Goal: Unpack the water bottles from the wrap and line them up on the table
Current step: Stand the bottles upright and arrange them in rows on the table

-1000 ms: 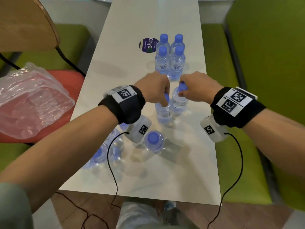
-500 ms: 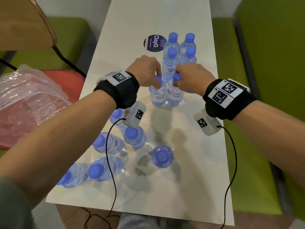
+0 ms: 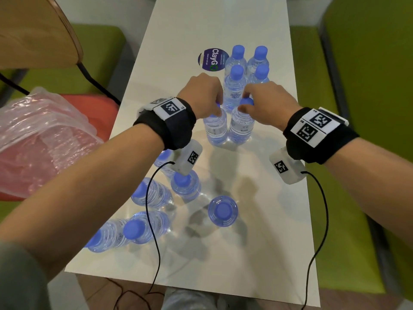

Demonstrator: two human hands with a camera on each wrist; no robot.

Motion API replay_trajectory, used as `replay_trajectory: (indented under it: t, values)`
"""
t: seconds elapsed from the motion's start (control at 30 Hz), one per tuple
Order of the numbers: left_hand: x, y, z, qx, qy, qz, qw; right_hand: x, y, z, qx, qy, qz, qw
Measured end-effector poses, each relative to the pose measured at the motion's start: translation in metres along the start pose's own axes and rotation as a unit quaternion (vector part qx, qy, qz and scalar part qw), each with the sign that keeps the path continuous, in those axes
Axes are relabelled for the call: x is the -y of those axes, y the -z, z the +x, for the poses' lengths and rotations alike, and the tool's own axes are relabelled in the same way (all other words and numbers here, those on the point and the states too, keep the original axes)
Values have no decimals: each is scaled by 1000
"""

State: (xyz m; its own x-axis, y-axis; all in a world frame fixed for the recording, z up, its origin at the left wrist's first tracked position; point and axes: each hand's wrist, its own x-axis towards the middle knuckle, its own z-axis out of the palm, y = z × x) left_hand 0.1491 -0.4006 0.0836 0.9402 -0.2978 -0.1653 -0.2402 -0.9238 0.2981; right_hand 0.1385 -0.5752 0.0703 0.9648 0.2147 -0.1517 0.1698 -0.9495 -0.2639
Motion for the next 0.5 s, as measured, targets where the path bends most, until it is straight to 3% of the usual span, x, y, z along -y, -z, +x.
replay_trajectory:
  t: [0.17, 0.33, 0.5]
  values:
    - [4, 2, 0, 37, -16, -26, 999, 0, 1, 1, 14, 11, 4, 1000]
    - [7, -1, 3, 20, 15, -3, 1000, -1, 1, 1, 15, 16, 4, 1000]
    - [5, 2, 3, 39, -10, -5, 999, -1, 3, -1, 34, 47, 5, 998]
